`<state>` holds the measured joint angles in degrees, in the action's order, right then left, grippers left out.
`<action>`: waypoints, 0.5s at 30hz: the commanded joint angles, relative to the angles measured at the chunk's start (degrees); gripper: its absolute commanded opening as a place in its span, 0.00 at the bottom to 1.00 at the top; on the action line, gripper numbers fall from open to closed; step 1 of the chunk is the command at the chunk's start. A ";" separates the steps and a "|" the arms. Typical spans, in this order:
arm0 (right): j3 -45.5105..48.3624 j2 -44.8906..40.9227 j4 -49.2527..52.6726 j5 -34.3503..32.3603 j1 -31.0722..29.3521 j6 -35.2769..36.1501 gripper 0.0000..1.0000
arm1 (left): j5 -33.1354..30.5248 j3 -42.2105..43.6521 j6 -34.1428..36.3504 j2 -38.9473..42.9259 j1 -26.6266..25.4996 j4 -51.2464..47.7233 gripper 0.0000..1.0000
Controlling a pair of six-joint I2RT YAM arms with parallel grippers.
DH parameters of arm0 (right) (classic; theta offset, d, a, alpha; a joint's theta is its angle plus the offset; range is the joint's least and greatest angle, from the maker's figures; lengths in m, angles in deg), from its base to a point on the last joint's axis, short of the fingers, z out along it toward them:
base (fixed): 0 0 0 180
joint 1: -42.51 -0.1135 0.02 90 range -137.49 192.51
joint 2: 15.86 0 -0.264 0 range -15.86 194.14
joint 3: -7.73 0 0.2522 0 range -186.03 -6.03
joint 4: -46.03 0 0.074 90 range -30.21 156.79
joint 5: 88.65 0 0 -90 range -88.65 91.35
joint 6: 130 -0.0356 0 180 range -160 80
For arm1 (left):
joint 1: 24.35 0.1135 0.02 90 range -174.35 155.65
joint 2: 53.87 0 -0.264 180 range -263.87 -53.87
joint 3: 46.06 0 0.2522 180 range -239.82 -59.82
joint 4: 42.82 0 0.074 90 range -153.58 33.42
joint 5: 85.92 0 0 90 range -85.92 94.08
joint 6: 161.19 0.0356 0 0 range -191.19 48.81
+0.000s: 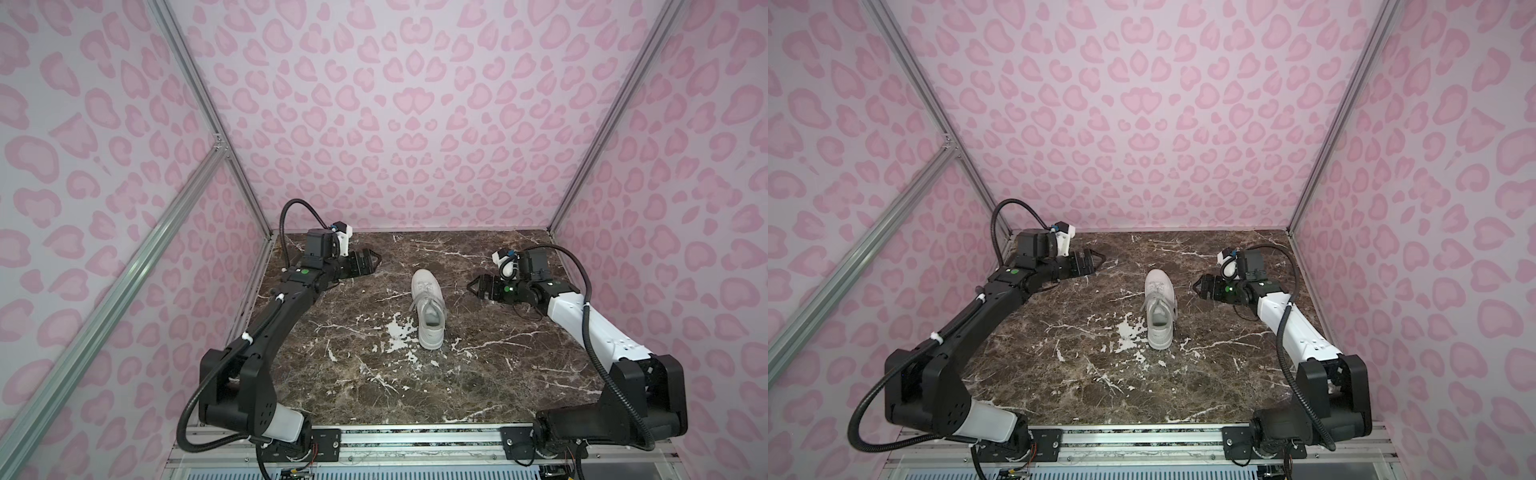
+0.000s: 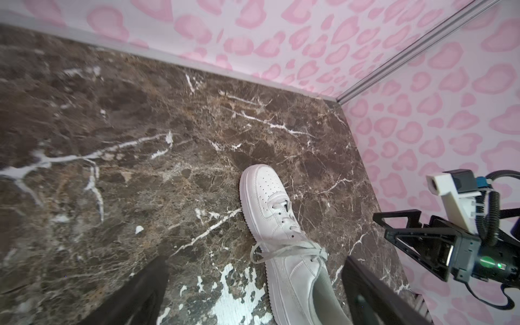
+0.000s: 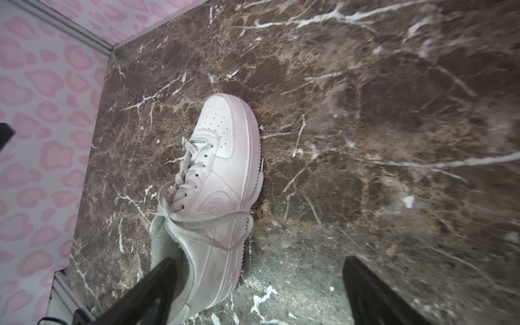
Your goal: Tie the shoes
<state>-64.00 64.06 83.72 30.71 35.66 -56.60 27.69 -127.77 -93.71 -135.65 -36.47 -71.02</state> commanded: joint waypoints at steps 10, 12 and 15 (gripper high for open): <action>16.77 -14.39 -14.79 -20.55 0.78 -3.48 0.98 | -30.84 30.53 15.80 31.07 1.23 22.62 0.98; 23.55 -18.08 -23.07 -27.26 0.82 -1.49 0.98 | -34.61 33.85 19.25 33.59 1.39 23.02 0.98; 32.89 -21.62 -37.07 -38.57 0.84 2.51 0.98 | -41.88 38.99 19.00 34.95 1.57 28.27 0.98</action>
<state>-36.05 44.28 63.50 6.84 36.51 -57.37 -3.89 -91.83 -78.50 -101.56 -35.16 -50.49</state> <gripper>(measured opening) 0.980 0.979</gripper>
